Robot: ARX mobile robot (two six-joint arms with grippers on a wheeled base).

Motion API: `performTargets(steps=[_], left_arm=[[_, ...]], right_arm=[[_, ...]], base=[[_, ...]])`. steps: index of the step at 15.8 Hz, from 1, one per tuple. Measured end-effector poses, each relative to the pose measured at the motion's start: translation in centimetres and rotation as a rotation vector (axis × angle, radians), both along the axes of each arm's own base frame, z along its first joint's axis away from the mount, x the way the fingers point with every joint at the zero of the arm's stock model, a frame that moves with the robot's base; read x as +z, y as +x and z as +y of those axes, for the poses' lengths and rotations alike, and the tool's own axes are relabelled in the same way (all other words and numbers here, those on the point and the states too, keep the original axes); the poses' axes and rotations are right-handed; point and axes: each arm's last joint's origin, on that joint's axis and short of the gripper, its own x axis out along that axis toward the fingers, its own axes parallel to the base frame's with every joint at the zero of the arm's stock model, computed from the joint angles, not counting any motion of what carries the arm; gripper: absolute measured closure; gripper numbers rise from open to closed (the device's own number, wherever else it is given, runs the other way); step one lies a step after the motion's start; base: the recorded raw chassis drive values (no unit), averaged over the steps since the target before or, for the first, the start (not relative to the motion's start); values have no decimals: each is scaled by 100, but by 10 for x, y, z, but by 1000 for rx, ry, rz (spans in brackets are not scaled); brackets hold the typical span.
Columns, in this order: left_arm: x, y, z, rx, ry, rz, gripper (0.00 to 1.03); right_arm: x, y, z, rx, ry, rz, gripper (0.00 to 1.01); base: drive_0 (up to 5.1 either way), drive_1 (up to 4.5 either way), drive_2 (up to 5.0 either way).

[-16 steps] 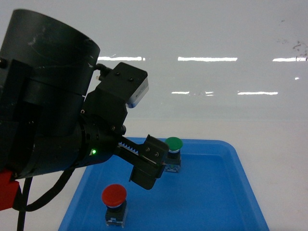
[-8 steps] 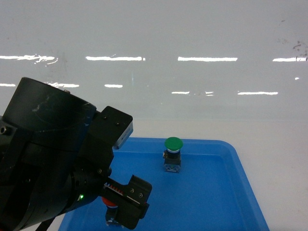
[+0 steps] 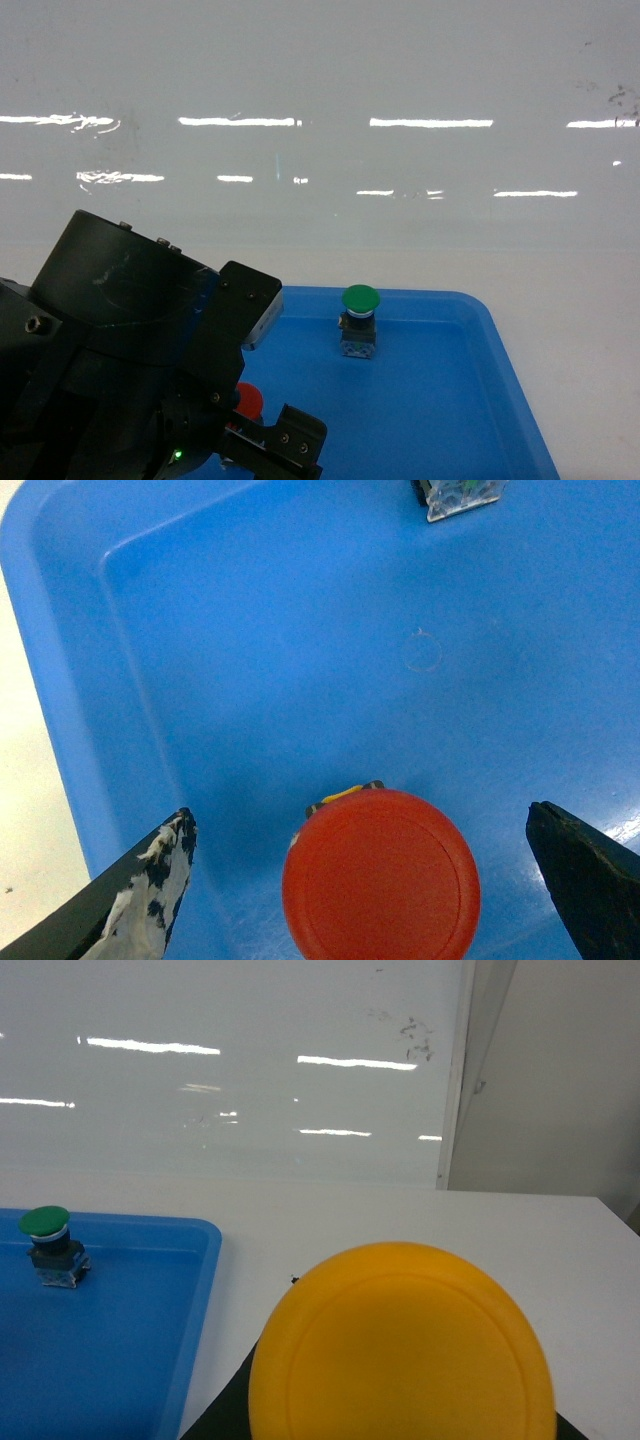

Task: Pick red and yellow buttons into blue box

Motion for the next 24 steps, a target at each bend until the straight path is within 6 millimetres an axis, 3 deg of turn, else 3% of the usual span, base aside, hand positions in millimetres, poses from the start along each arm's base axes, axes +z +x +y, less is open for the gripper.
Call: performTargets(steps=[6, 10, 13, 14, 20, 24], left_arm=[[-9, -2, -1, 7, -7, 34, 5], [-18, -2, 0, 17, -34, 54, 40], [-23, 1, 1, 16, -57, 40, 73], [-22, 2, 1, 26, -71, 33, 79], [-15, -3, 15, 53, -95, 5, 79], [31, 5, 41, 82, -204, -143, 79]], right_arm=[[0, 0, 0, 0, 0, 0, 75], [0, 0, 0, 0, 0, 0, 75], [0, 0, 0, 0, 0, 0, 75], [0, 0, 0, 0, 0, 0, 75], [0, 0, 0, 0, 0, 0, 75], [0, 0, 0, 0, 0, 0, 75]], base=[[0, 0, 0], [0, 0, 0], [0, 0, 0], [0, 0, 0], [0, 0, 0], [0, 0, 0]])
